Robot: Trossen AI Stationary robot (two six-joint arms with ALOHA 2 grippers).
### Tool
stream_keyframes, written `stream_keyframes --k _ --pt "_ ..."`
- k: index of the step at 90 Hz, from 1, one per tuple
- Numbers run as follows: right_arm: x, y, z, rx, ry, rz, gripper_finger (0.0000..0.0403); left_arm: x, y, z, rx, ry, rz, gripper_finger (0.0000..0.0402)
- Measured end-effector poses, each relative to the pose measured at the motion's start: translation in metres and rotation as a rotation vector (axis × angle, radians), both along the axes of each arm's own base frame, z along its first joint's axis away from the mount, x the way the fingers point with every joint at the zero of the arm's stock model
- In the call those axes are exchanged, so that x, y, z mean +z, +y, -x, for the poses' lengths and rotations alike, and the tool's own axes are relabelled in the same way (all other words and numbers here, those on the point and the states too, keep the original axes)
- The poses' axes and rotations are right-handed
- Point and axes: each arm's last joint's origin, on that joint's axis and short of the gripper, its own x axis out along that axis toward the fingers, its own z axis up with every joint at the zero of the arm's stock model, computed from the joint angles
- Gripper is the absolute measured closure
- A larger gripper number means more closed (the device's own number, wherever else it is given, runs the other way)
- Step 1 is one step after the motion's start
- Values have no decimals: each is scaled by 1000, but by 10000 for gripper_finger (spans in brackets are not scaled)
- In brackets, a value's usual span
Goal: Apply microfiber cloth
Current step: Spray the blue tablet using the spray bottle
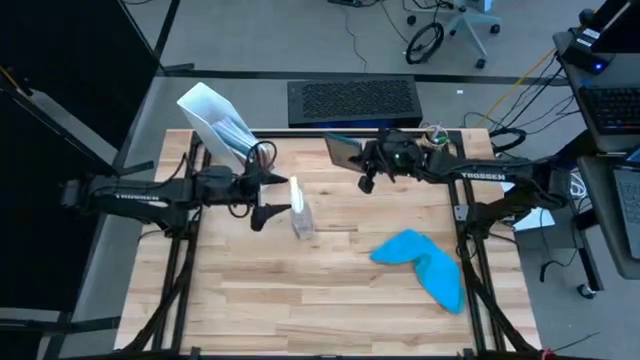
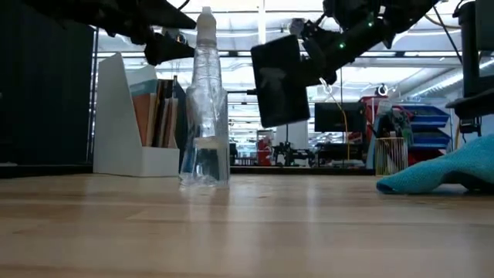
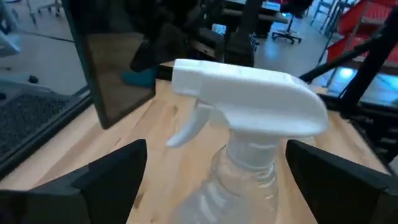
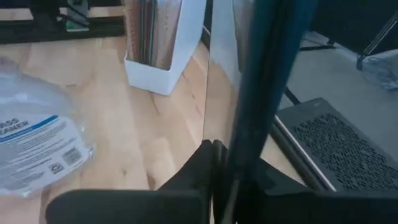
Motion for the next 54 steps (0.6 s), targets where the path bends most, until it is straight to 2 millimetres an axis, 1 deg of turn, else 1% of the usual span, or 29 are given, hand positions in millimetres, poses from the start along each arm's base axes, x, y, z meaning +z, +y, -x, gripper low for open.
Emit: stream_keyframes --k 8,21,28,35,42,54 --pt "1 4 -2 6 -12 -3 389 -6 -1 -5 -5 28 21 33" --pt "1 11 -5 35 -18 -12 389 -10 -8 -9 -29 41 76 33" --pt "1 15 -6 49 -17 -12 389 -8 -11 -11 -42 16 74 33" --pt "0 20 -8 63 -15 -14 389 -5 -11 -11 -15 -16 41 33" --pt "-5 25 -13 78 0 -28 389 -3 -11 -12 11 -32 1 33" --pt "-24 32 -24 99 56 -74 389 -1 -11 -15 16 -65 -13 33"
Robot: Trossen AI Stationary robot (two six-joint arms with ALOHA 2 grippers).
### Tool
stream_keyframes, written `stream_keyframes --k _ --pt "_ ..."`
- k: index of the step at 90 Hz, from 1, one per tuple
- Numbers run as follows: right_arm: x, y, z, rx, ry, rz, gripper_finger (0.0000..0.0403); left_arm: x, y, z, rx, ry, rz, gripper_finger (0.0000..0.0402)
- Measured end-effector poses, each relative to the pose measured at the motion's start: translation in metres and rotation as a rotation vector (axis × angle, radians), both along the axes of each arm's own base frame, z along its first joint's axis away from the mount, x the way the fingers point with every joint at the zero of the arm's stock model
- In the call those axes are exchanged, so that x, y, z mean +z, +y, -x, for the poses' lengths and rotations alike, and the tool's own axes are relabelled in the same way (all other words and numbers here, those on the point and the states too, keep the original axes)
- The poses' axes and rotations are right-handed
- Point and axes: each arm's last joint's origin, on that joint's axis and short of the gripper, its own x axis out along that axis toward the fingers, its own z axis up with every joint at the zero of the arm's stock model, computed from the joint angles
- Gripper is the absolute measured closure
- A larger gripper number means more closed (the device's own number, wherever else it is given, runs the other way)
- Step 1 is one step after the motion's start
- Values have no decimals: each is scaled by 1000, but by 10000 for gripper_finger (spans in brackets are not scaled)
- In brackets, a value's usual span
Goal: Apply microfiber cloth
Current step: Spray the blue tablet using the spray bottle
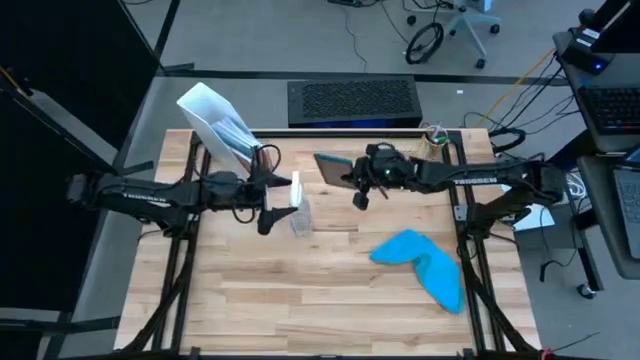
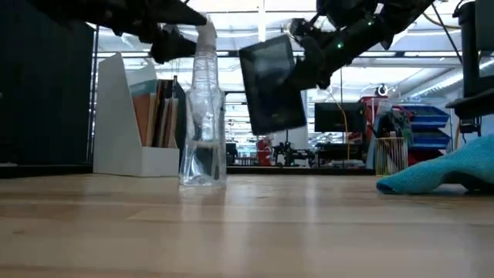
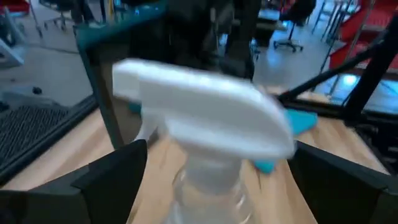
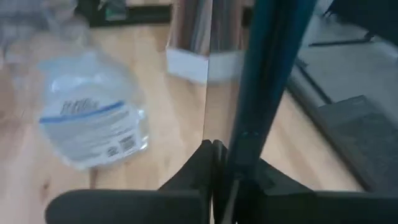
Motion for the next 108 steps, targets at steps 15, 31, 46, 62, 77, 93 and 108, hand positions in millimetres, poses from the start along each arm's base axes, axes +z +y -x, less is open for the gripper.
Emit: stream_keyframes --k 15,31,46,62,77,93,108 --pt "-19 9 -13 13 32 -35 389 -3 0 -2 -1 22 -53 33" --pt "-25 17 -19 21 29 -68 389 -4 2 -3 -3 39 -163 33" --pt "-25 26 -20 28 22 -96 389 -4 7 -5 13 38 -212 33" --pt "-28 35 -22 48 33 -112 389 -7 12 -9 28 35 -233 33" --pt "-28 38 -22 26 36 -70 389 -13 14 -16 -1 37 -226 33" --pt "-28 38 -22 31 40 -72 389 -15 15 -22 -5 14 -227 33" --pt "-28 38 -22 36 41 -73 389 -12 13 -23 -77 -29 -219 33"
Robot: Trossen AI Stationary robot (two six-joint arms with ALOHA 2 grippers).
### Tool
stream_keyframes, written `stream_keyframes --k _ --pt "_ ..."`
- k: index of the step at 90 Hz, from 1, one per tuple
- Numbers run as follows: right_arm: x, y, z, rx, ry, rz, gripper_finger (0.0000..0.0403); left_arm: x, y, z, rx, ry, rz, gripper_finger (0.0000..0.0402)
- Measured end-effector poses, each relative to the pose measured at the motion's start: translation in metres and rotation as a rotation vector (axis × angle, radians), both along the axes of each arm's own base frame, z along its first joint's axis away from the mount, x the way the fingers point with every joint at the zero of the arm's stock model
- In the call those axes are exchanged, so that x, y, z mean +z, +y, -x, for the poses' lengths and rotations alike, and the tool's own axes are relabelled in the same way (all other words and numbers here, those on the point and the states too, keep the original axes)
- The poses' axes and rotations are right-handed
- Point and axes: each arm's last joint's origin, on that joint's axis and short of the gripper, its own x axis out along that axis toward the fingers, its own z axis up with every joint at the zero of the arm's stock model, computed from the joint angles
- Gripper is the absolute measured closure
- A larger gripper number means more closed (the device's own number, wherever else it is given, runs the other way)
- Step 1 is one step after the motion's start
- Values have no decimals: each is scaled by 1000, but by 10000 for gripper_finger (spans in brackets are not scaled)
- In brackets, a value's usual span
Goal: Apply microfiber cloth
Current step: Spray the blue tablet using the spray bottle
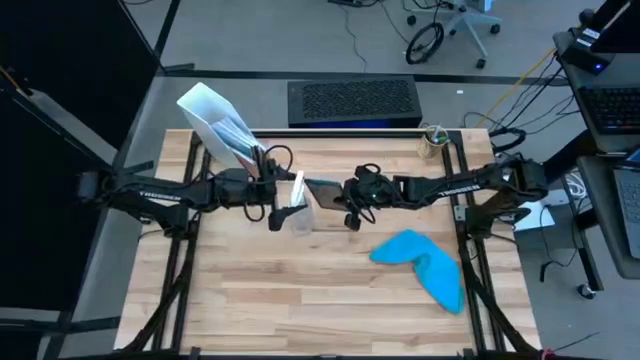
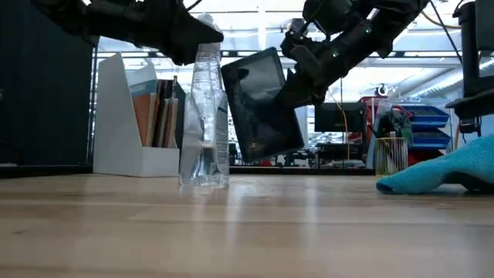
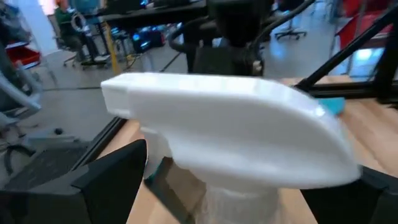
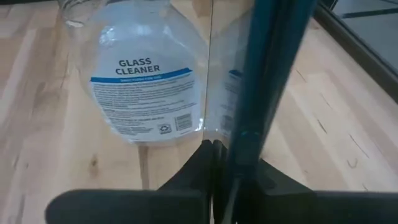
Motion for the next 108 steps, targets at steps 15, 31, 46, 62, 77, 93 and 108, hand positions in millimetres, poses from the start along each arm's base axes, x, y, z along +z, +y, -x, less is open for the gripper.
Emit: stream_keyframes --k 15,31,46,62,77,93,108 --pt "0 0 0 7 4 12 389 4 -2 0 -49 -39 2 33" --pt "0 -1 3 10 32 41 389 2 -2 0 -60 -25 12 33" --pt "18 -8 11 -47 -13 85 389 2 -3 0 -82 -26 15 33" --pt "32 -1 19 -10 -43 96 389 2 -3 0 -83 -26 9 34" --pt "31 16 17 56 -36 119 389 2 -2 0 -82 -26 9 34" --pt "31 27 16 61 -46 128 389 2 -2 0 -81 -26 9 34" --pt "35 30 12 79 -108 121 389 2 -2 0 -81 -26 10 34"
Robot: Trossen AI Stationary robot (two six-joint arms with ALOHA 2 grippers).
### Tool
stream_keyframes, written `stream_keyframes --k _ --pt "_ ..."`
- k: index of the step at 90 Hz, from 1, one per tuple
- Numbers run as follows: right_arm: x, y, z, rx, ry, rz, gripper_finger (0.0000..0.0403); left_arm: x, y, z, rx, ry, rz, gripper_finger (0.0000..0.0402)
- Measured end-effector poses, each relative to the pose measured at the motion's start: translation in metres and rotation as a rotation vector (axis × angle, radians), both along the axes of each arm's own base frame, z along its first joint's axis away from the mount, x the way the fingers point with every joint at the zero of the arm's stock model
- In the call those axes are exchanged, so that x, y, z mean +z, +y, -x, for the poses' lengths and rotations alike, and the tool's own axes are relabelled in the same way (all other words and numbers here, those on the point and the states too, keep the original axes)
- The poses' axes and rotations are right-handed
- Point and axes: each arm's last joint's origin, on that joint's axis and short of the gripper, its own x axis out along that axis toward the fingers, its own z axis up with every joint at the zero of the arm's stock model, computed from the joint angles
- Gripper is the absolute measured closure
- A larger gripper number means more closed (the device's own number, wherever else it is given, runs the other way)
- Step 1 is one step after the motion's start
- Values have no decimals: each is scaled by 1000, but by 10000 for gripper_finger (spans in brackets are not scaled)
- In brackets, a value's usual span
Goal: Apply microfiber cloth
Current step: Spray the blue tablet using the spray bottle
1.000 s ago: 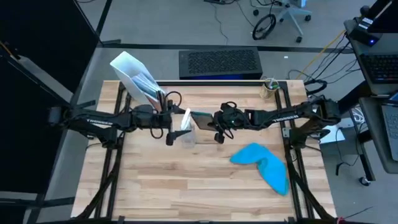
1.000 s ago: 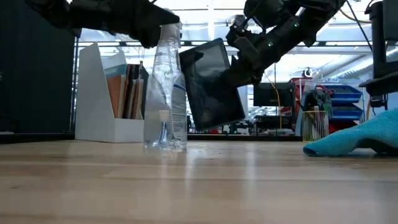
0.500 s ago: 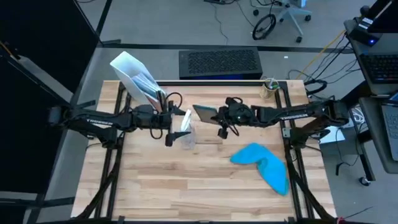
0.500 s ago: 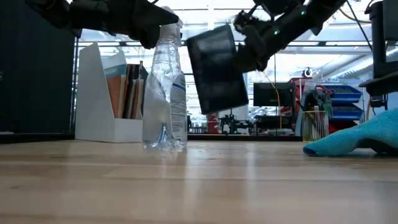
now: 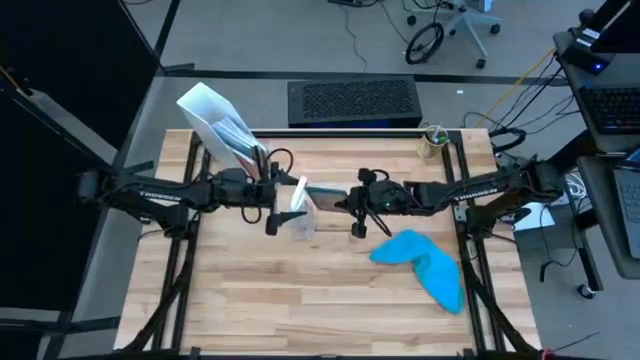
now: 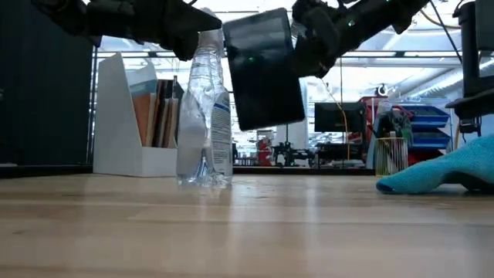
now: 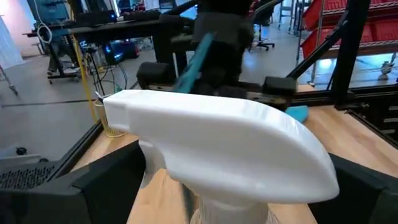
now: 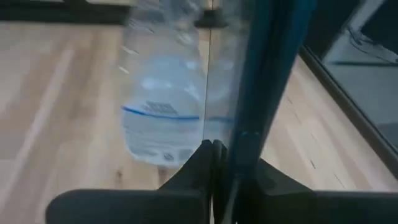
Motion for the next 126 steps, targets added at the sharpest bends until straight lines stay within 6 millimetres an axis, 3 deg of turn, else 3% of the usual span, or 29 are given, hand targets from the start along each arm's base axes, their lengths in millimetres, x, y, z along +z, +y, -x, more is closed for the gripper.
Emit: stream_keyframes --k 18,43,85,107,126 --pt "4 -2 -2 -4 -41 11 389 0 -1 0 -3 0 7 34" --pt "-8 -4 -10 -5 -22 30 389 1 -3 0 -16 -11 6 34" --pt "3 -11 -6 -3 -50 99 389 1 -4 0 -20 -10 6 34" --pt "38 -43 24 -161 -102 170 389 1 -6 0 -89 -9 14 34" --pt "30 -76 10 -98 -206 129 389 1 -7 0 -111 -7 16 34"
